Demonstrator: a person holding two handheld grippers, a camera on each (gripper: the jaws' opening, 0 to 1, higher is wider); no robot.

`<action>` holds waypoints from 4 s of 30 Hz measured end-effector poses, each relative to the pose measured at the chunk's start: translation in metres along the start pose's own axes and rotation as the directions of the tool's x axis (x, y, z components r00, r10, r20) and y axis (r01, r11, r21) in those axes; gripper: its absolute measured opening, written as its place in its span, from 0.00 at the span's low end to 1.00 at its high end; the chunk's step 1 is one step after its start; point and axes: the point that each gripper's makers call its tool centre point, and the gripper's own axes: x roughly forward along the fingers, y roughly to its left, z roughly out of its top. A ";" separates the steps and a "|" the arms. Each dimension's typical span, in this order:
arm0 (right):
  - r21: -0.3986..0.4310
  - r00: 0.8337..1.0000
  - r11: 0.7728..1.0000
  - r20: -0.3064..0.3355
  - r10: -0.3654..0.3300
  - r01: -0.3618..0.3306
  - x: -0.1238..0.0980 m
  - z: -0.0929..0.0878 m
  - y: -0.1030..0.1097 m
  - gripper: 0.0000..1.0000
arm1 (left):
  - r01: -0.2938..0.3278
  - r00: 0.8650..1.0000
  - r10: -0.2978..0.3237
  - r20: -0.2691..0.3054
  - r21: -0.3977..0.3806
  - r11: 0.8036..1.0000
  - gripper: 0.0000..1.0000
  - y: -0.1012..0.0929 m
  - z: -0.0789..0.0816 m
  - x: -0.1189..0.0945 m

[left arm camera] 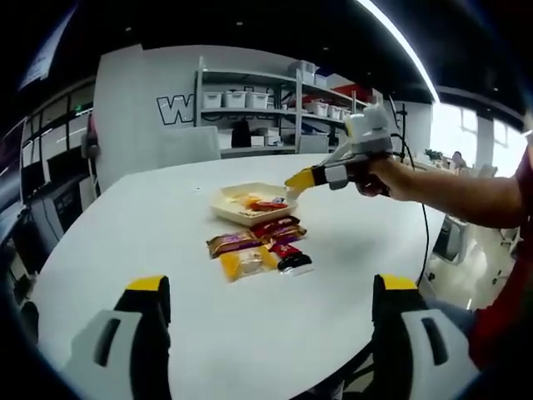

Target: Place the target food into the container with the food tongs after gripping and lifting it, then release it inside without dropping or visibly crushing the food.

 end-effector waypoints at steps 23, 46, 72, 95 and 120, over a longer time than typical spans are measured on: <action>0.051 0.988 0.998 -0.153 0.037 -0.030 0.014 -0.052 0.016 0.22 | -0.007 1.000 0.007 -0.002 -0.003 1.000 0.99 0.004 -0.001 -0.001; 0.030 0.988 1.000 -0.157 0.003 0.002 -0.001 -0.054 0.013 0.24 | 0.022 1.000 -0.022 0.008 0.007 1.000 0.99 -0.007 0.004 0.003; 0.012 0.979 1.000 -0.200 -0.025 0.028 0.004 -0.069 0.008 0.15 | 0.020 1.000 -0.020 -0.006 0.009 1.000 0.99 -0.006 0.000 0.004; 0.029 0.983 0.999 -0.181 -0.021 0.027 -0.005 -0.044 0.014 0.16 | 0.028 0.999 -0.028 -0.026 -0.019 0.999 0.99 -0.007 -0.009 0.003; 0.005 0.993 0.998 -0.104 -0.061 0.062 -0.002 0.005 -0.011 0.17 | 0.024 0.999 -0.025 -0.028 -0.023 0.999 0.99 -0.005 -0.010 0.001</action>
